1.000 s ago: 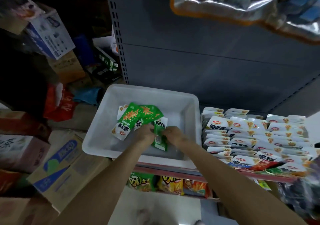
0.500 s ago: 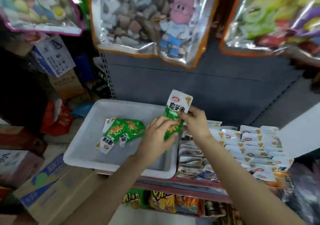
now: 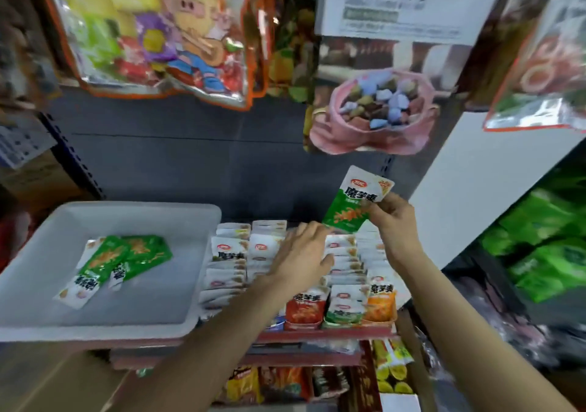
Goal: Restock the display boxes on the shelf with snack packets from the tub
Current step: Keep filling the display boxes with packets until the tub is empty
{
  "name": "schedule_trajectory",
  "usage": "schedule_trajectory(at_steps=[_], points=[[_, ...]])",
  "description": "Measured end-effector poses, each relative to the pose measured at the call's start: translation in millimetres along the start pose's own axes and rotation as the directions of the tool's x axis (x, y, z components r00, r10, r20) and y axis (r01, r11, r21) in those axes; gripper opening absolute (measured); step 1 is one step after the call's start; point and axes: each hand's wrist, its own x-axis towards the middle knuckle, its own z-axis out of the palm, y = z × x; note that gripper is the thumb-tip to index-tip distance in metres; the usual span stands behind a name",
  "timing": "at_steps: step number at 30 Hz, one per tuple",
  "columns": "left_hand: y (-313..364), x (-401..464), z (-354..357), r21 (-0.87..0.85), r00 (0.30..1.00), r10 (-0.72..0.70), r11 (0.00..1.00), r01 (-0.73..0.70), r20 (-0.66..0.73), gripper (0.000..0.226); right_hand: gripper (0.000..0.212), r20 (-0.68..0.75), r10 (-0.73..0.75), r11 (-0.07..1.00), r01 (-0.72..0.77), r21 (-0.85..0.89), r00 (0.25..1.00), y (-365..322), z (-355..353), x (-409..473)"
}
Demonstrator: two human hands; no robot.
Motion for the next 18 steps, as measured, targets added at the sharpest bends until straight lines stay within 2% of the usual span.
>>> schedule_trajectory(at_steps=[4, 6, 9, 11, 15, 18], points=[[12, 24, 16, 0.110, 0.978, -0.167, 0.982, 0.153, 0.123, 0.058, 0.016, 0.066, 0.032, 0.999, -0.032, -0.003, 0.997, 11, -21, 10], [14, 28, 18, 0.136, 0.967, -0.202, 0.974, 0.181, 0.158, 0.059, 0.016, 0.113, 0.031, 1.000, -0.030, -0.004, 0.993, 14, -24, 14], [18, 25, 17, 0.144, 0.974, -0.174, 0.978, 0.153, 0.146, 0.055, 0.016, 0.161, 0.046, 0.998, -0.040, -0.045, 0.986, 18, -25, 22], [19, 20, 16, 0.165, 0.981, -0.134, 0.980, 0.110, 0.143, 0.053, 0.016, 0.187, 0.114, 0.988, -0.091, -0.127, 0.976, 25, -25, 27], [22, 9, 11, 0.137, 0.969, -0.108, 0.987, 0.079, 0.220, 0.068, 0.016, 0.206, 0.219, 0.892, -0.110, -0.439, 0.954, 43, -24, 34], [22, 2, 6, 0.095, 0.956, -0.095, 0.993, 0.071, 0.277, 0.084, 0.025, 0.207, 0.155, 0.866, -0.032, -0.500, 0.966, 42, -25, 32]])
